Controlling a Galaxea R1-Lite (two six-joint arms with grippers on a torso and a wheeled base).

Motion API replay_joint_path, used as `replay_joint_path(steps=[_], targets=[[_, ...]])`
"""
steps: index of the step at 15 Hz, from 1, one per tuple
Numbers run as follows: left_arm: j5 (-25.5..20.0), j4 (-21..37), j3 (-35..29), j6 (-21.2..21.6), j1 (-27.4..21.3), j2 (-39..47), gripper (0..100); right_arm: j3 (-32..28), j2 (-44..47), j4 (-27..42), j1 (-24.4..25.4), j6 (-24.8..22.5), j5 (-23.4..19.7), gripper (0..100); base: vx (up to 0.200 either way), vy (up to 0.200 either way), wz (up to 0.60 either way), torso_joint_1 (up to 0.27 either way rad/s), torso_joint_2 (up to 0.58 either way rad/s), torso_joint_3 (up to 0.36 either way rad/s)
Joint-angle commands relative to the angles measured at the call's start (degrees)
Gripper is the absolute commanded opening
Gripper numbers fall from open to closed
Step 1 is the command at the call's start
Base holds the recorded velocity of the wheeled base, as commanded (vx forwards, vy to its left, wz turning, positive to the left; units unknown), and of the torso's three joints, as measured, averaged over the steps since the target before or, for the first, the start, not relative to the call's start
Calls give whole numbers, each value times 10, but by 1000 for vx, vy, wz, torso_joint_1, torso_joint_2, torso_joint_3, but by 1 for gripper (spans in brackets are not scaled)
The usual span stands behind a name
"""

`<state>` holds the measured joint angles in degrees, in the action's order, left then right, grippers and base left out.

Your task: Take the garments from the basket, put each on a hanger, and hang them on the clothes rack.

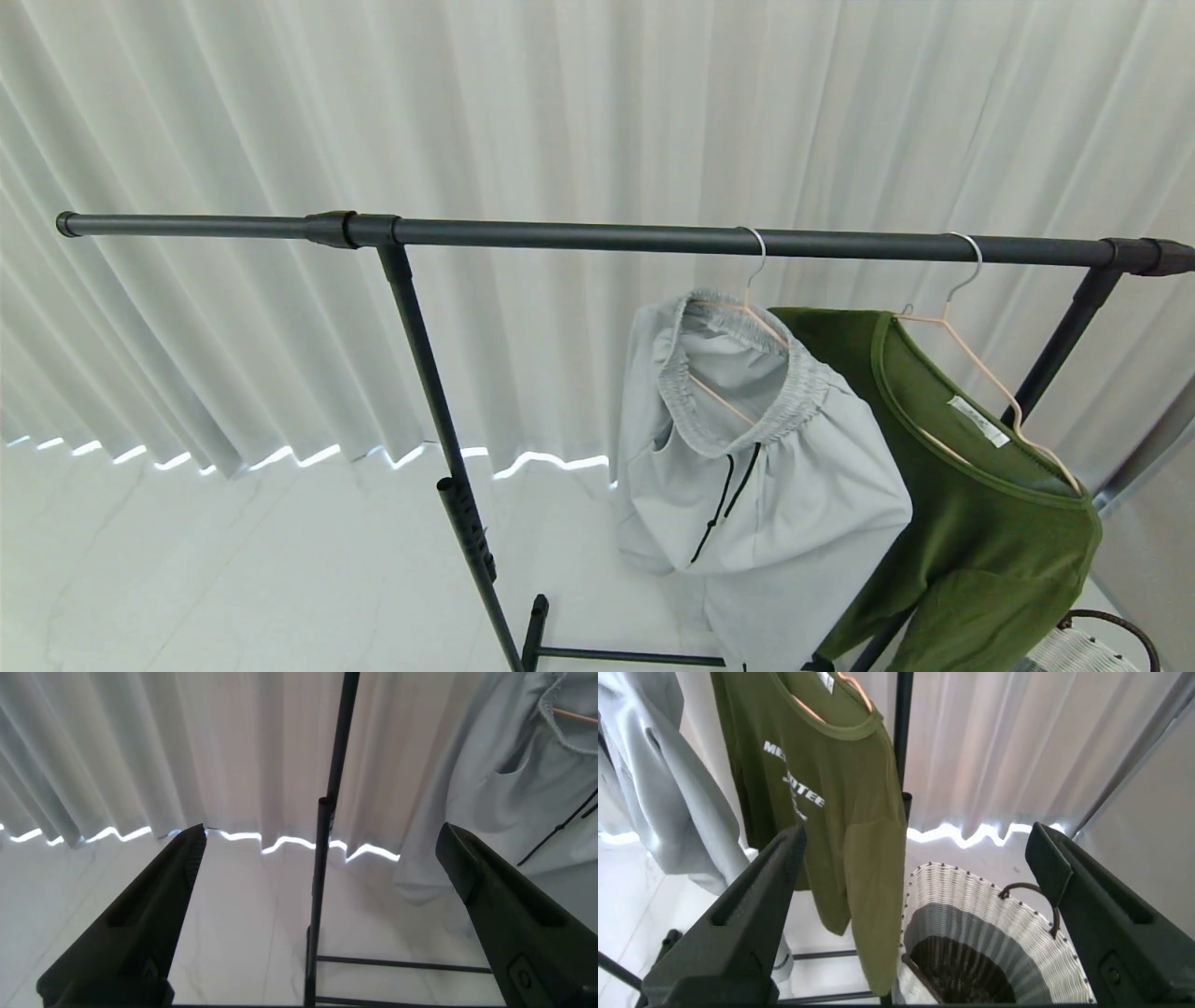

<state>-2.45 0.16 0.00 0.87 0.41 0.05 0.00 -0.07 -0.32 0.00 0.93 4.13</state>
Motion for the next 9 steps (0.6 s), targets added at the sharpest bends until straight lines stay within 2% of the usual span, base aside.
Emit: replay_joint_path(steps=[1,9], targets=[[0,0,0,0,0,0,100,0,1,0,0,0,0,100,0,0,0,0,0,0],[0,0,0,0,0,0,100,0,1,1,0,0,0,100,0,0,0,0,0,0]])
